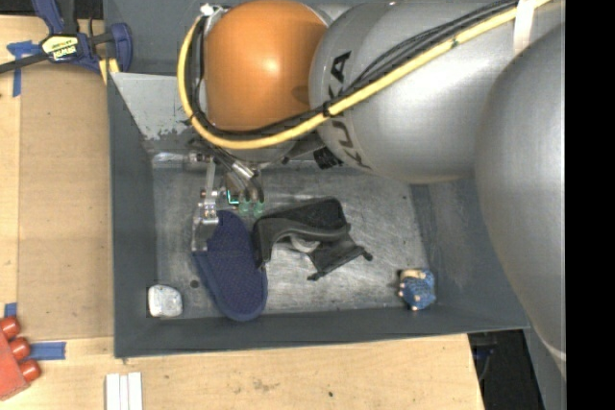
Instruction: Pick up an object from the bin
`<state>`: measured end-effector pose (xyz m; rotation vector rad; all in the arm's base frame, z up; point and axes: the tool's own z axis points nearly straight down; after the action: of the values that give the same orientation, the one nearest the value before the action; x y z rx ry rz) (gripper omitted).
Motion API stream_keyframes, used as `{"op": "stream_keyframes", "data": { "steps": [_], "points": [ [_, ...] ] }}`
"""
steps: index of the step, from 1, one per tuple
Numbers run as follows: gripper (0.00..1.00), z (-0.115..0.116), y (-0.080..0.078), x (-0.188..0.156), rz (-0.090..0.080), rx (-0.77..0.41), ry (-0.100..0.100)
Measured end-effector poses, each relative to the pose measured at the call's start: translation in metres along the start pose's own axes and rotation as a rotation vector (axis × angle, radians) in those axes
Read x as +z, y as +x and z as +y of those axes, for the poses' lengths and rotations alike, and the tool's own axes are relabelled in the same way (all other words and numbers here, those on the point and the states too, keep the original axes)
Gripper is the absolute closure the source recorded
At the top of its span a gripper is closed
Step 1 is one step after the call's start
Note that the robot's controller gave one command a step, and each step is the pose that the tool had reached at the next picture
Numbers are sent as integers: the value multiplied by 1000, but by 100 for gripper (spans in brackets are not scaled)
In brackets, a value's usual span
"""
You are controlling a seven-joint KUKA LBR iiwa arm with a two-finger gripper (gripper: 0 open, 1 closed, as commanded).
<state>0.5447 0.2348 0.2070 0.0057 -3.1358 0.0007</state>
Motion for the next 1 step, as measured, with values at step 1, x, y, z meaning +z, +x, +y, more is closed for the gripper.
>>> {"op": "stream_keyframes", "data": {
  "steps": [1],
  "points": [
    [0, -58, -23, 130, -11, -289, -12]
  ]
}}
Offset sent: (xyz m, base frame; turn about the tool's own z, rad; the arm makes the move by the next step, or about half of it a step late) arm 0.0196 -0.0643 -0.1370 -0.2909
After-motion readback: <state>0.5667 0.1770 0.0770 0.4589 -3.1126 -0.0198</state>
